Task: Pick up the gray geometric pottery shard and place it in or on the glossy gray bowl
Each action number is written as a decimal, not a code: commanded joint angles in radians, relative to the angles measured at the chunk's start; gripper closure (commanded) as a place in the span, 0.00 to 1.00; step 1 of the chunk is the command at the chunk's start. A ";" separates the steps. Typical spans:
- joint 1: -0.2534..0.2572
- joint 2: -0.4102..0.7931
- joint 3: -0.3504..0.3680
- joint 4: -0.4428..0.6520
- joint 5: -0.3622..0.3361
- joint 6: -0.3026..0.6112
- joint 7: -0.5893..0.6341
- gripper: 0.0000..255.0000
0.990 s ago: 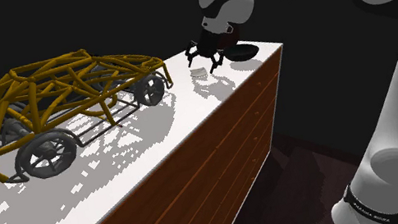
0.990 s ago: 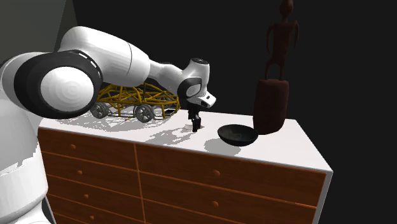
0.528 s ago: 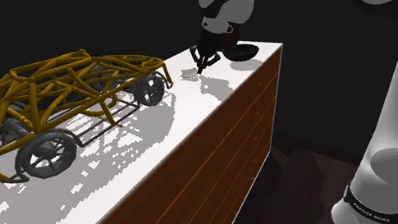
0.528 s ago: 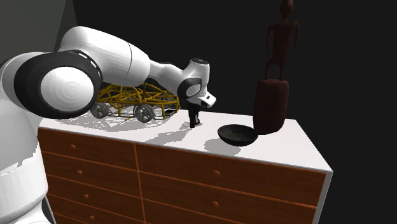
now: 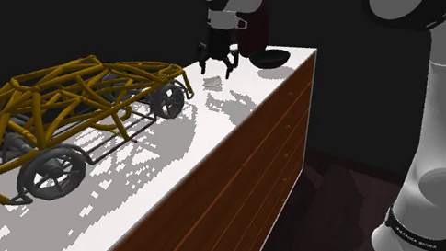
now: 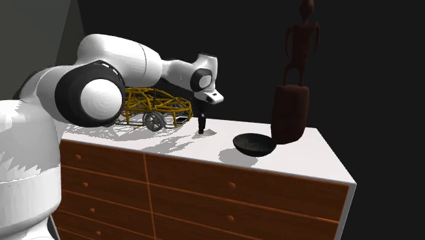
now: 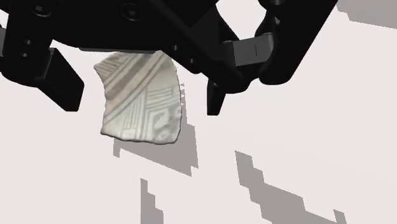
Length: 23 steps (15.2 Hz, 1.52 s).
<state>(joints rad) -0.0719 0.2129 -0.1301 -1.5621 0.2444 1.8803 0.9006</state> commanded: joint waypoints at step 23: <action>0.042 0.127 0.001 0.137 -0.034 -0.124 0.244 1.00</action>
<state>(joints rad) -0.0297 0.3395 -0.1296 -1.4249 0.2100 1.7559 1.1442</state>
